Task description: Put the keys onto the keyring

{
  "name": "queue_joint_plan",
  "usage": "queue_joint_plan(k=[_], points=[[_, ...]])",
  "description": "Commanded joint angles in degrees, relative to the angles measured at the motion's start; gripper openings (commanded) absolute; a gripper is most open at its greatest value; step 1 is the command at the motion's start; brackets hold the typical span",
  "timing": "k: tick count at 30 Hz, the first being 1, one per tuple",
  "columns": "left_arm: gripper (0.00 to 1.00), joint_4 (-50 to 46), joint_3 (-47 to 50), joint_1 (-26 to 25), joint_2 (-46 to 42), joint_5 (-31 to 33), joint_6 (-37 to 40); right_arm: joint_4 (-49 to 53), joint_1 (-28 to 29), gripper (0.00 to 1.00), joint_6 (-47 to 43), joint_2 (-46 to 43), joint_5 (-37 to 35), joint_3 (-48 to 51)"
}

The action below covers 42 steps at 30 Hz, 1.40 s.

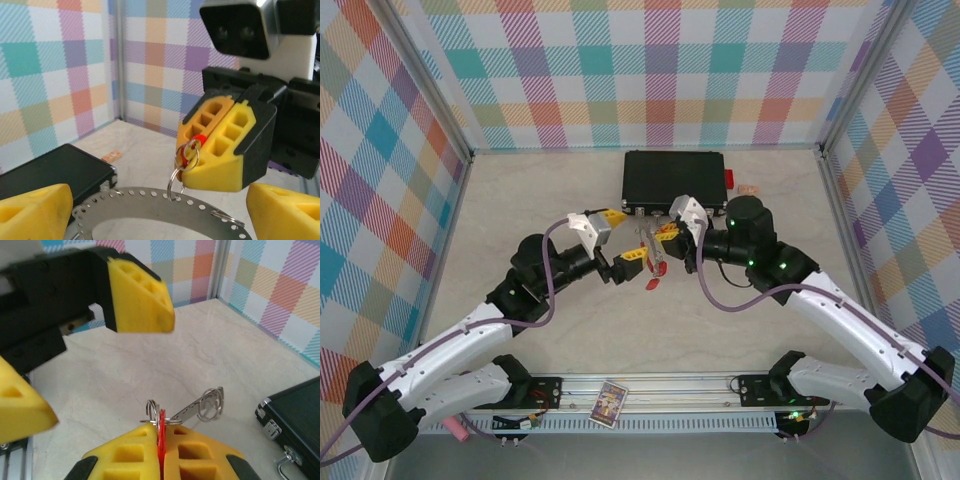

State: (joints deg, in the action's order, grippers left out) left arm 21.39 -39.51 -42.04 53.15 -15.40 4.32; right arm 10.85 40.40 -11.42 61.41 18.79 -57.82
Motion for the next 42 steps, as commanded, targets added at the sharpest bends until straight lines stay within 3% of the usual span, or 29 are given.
queue_joint_plan(k=[1,3,6,20,34,42], points=[[0.93,3.2,1.8,-0.2,-1.9,6.3,-1.3,0.1,-0.5,0.00,0.0,1.7,-2.8,-0.3],[1.00,3.8,2.7,-0.2,-2.7,10.3,-2.1,0.4,-0.5,0.00,0.1,3.2,-3.5,-0.6],[1.00,4.2,4.1,-0.2,-4.4,17.2,-2.9,0.6,-0.5,0.00,0.4,6.3,-3.9,-1.5],[1.00,2.6,8.3,-0.2,-12.8,31.3,-5.6,-7.7,-0.3,0.00,9.6,23.0,-1.1,-6.1],[1.00,1.9,9.6,-0.2,-20.2,35.9,-4.9,-11.3,2.9,0.00,15.0,41.4,-1.6,-16.9],[1.00,2.7,10.5,-0.2,-21.7,38.5,-4.3,-11.5,2.8,0.00,14.9,45.4,-2.1,-17.7]])
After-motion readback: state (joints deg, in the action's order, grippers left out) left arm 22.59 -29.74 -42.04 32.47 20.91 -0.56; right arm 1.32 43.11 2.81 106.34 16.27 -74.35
